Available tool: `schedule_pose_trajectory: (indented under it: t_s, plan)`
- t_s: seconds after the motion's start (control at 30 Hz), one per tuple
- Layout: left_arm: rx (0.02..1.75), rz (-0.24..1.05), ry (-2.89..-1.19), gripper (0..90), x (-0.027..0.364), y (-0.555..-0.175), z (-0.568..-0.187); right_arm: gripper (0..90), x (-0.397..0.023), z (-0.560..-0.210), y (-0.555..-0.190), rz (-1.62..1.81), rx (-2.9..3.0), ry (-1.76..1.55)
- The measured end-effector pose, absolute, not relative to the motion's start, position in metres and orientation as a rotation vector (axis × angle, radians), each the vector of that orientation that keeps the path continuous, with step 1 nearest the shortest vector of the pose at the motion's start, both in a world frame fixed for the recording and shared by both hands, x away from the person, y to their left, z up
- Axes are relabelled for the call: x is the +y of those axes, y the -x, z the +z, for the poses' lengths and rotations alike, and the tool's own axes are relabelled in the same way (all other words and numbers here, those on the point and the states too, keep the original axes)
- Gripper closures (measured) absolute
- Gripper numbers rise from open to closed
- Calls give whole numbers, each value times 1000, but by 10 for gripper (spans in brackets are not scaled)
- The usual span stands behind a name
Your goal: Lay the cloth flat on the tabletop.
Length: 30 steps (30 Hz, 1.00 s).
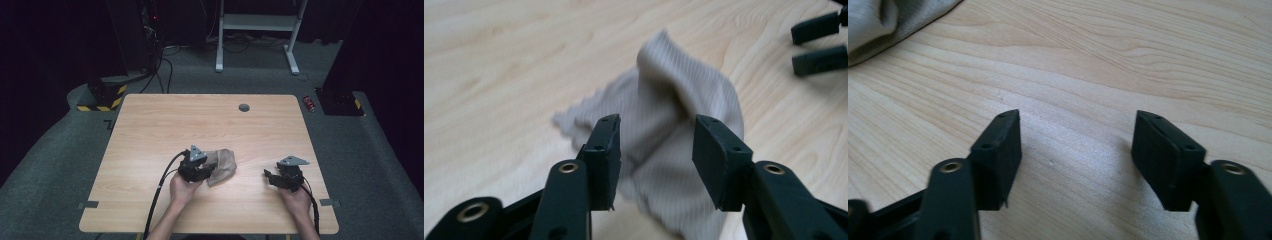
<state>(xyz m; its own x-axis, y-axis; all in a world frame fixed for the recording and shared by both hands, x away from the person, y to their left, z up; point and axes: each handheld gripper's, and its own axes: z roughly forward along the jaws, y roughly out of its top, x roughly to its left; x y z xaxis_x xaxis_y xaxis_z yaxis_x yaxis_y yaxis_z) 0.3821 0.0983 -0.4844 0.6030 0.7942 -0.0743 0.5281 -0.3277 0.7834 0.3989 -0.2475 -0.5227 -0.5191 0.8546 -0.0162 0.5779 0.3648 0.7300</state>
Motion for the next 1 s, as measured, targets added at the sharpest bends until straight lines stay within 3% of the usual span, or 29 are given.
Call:
schedule_pose_trajectory:
  t_s: [0.13,0.3,0.73,1.0]
  plan:
    - [1080,422,-2033,517,106,-369,-499,514,-245,-522,-396,971,2246,-1226]
    - [1125,439,-2032,490,111,-366,-513,566,-239,-519,-397,989,2321,-1192]
    - [1237,526,-1944,461,124,-378,-525,506,-164,-479,-402,1238,2422,-970]
    - [1256,557,-1969,434,121,-388,-526,471,-115,-467,-412,1186,2462,-910]
